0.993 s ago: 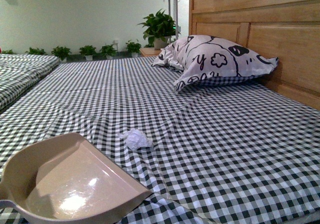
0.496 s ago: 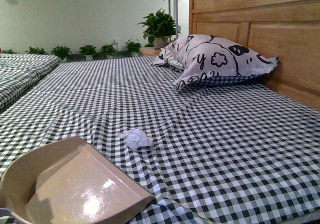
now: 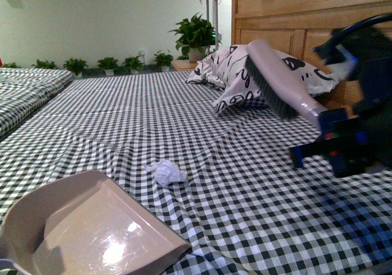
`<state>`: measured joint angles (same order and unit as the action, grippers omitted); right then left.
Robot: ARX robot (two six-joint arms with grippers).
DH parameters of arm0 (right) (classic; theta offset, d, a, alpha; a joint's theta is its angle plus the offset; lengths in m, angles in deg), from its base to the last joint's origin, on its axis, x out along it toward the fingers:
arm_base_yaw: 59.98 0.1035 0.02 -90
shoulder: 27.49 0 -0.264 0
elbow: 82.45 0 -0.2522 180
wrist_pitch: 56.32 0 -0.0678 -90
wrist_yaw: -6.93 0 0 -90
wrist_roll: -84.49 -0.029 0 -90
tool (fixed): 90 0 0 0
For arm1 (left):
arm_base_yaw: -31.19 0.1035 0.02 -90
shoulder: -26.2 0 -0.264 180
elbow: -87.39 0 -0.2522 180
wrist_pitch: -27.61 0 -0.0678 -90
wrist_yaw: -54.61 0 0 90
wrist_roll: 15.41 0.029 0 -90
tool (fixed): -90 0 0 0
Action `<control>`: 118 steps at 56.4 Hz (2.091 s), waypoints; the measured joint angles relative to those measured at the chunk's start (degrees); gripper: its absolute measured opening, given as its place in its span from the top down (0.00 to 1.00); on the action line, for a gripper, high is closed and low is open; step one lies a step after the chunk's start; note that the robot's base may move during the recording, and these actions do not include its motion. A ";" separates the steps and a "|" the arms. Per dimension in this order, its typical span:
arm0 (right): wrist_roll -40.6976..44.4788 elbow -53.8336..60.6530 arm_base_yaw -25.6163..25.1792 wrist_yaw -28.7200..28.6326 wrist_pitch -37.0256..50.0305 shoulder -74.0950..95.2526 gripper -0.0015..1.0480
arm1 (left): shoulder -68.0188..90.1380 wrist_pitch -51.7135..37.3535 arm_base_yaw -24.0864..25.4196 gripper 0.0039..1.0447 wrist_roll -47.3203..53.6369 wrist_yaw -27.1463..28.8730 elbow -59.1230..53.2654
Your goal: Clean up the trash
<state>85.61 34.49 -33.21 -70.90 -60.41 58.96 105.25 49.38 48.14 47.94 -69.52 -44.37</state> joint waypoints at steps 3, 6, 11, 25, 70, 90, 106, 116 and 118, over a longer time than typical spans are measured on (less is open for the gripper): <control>0.79 -3.69 0.81 0.02 -0.02 5.22 0.82 | 0.02 0.00 0.00 0.74 0.02 0.00 0.00; 1.66 -7.15 1.60 0.37 -0.35 9.92 0.82 | 0.02 0.00 0.00 0.74 0.04 0.02 0.00; 3.23 -11.67 2.45 1.95 -1.33 15.56 0.82 | 0.02 0.00 0.00 0.74 0.07 0.02 0.00; 4.94 -21.68 3.74 4.68 -6.21 25.64 0.82 | 0.02 0.00 0.00 0.74 0.11 0.02 0.00; 15.39 -15.41 6.75 -27.39 -25.57 13.09 0.82 | 0.02 0.00 0.00 0.74 0.28 0.02 0.00; 10.43 -11.04 -0.94 -26.82 -18.82 6.73 0.82 | 0.02 0.00 0.00 0.74 0.28 0.02 0.00; 5.35 -8.90 -8.02 -19.98 -6.82 6.78 0.82 | -0.31 -6.47 -0.24 0.74 -2.12 2.03 -2.03; 4.22 -4.76 -10.67 -20.70 -4.22 4.50 0.82 | -0.63 -34.60 -1.29 0.74 -20.76 11.65 -9.27; 4.24 -3.96 -10.99 -21.11 -3.89 3.43 0.82 | -0.72 -38.51 -1.31 0.74 -24.22 12.76 -9.60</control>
<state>89.85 30.53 -44.21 -92.02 -64.30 62.40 104.53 10.87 46.83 23.72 -56.75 -53.97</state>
